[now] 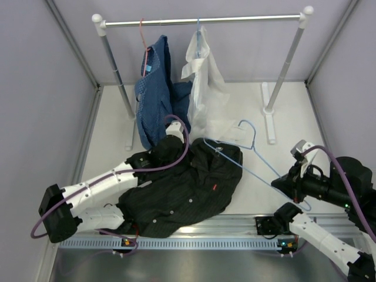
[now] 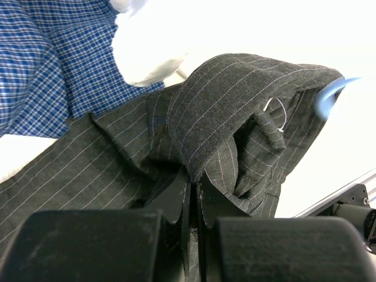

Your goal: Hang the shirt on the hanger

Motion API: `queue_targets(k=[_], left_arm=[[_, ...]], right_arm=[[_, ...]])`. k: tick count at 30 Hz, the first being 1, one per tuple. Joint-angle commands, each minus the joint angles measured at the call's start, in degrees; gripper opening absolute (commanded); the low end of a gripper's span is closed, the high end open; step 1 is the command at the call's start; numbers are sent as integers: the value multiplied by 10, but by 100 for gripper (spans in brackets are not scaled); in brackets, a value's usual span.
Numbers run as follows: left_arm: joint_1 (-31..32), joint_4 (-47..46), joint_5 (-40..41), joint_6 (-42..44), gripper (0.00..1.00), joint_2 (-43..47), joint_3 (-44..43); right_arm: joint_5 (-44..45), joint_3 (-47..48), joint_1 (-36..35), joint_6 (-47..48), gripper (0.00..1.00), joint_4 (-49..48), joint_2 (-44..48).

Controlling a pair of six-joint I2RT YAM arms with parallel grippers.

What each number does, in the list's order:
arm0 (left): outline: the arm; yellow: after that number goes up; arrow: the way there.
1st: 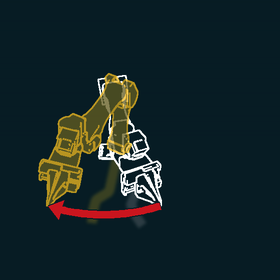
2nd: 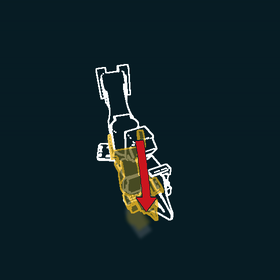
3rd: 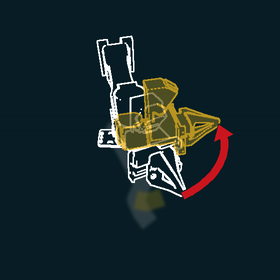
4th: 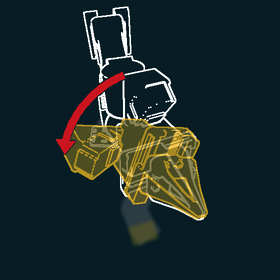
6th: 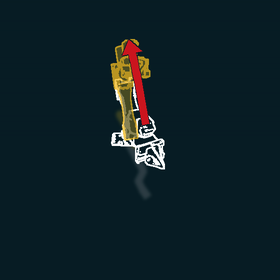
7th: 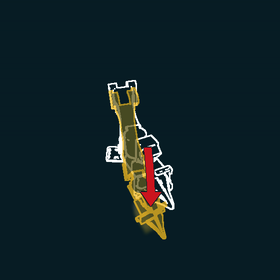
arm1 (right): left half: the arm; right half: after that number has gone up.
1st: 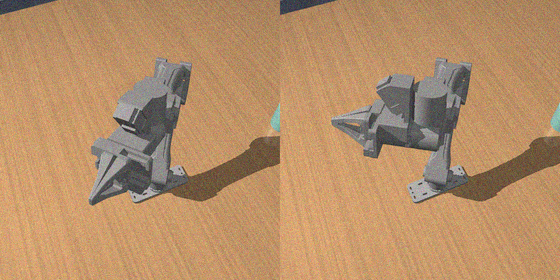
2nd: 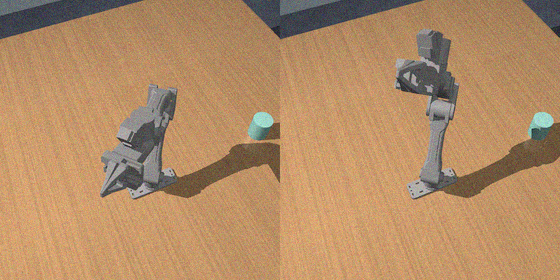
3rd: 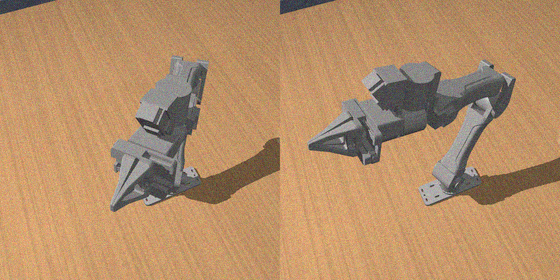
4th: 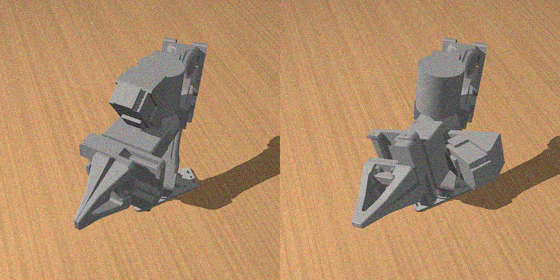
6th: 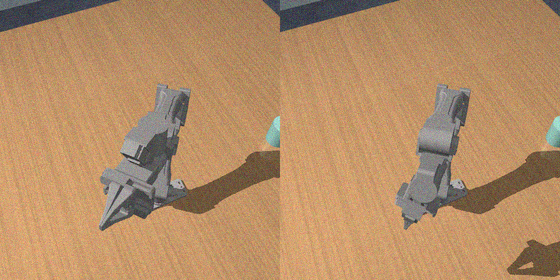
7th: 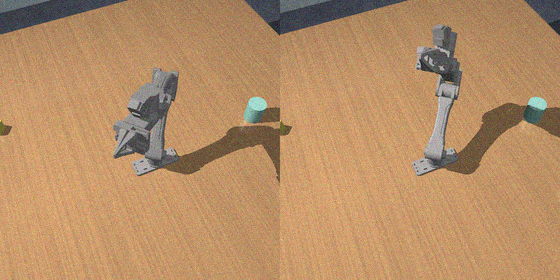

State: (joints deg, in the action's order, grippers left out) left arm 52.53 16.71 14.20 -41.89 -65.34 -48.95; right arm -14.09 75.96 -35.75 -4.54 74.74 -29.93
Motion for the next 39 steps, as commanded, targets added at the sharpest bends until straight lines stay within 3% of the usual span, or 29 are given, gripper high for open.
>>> queue_targets(k=[1, 9, 12, 16, 19, 29, 39], left_arm=[[-3, -19, -15, 0, 0, -10, -32], [-4, -42, -68, 14, 0, -8, -36], [-3, -72, -136, 22, 0, 1, -26], [3, -96, -308, 47, 0, 6, -31], [21, -92, -361, 90, 0, 31, -40], [25, 22, -357, 185, 0, 121, -58], [28, 128, -314, 237, 0, 102, -183]], right_arm=[[-15, -34, -11, -3, 0, 23, 4], [-13, -61, -19, -3, 0, -9, -15], [-14, -110, -19, -20, 0, -78, -34], [-69, -158, -19, -19, 0, -171, -57], [-101, -172, -19, 0, 0, -215, -68], [-319, -297, -19, -10, 0, -426, -30], [-336, -319, -20, -41, 0, -531, -70]])
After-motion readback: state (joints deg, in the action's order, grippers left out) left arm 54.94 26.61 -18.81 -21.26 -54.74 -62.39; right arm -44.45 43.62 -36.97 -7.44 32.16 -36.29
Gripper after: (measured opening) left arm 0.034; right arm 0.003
